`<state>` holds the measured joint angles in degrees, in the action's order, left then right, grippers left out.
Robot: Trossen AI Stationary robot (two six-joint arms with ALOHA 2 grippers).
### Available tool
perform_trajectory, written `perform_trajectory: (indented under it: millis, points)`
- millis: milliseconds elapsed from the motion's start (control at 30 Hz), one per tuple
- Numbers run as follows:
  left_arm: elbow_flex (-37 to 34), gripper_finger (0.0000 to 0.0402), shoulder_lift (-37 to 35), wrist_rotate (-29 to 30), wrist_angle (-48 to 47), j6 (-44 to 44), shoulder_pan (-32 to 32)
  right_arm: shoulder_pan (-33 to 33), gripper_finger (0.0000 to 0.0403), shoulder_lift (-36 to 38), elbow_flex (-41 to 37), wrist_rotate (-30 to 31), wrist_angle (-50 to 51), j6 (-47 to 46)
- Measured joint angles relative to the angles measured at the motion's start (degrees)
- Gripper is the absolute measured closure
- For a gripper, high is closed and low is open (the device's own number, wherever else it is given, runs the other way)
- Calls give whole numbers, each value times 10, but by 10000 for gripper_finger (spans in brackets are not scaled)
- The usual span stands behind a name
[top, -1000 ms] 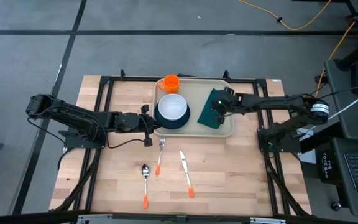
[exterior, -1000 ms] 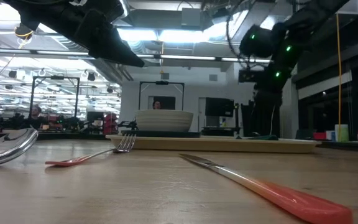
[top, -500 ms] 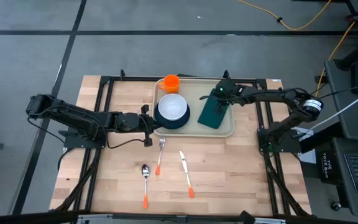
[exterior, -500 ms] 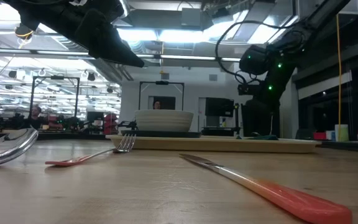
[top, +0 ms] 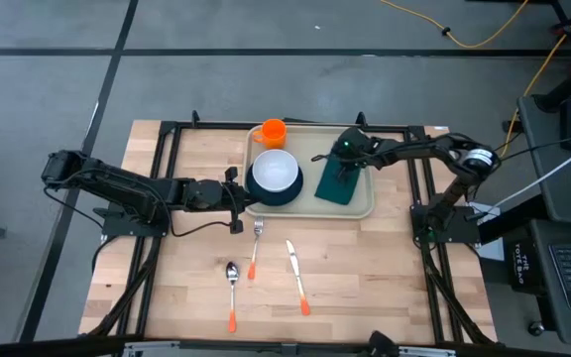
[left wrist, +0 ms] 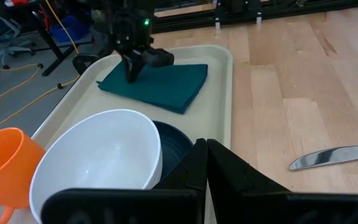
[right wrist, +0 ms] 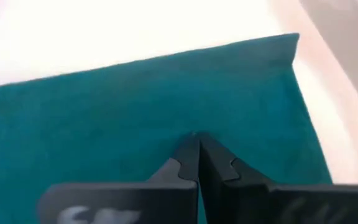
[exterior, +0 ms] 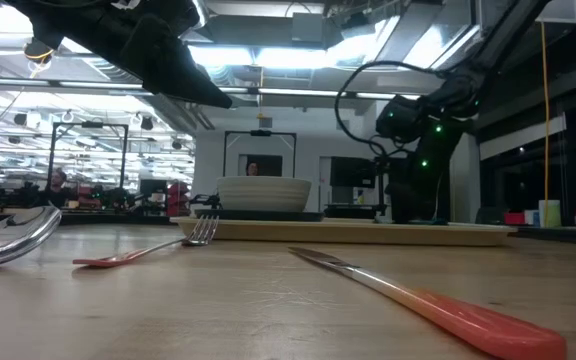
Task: Set up tray
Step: Put the green napkin to the right of the green plate on the gray serving tray
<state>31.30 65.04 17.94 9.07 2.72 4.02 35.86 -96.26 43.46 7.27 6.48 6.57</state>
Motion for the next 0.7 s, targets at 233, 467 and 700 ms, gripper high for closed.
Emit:
perform_trajectory:
  millis: [233,467,700]
  points:
    - [0,399,0,0,0,0,0,0,403,-6,0,-6,-27,52]
    - [0,396,0,0,0,0,0,0,403,-6,0,-41,-40,122]
    - [0,400,0,0,0,0,0,0,403,-6,-1,-60,-63,160]
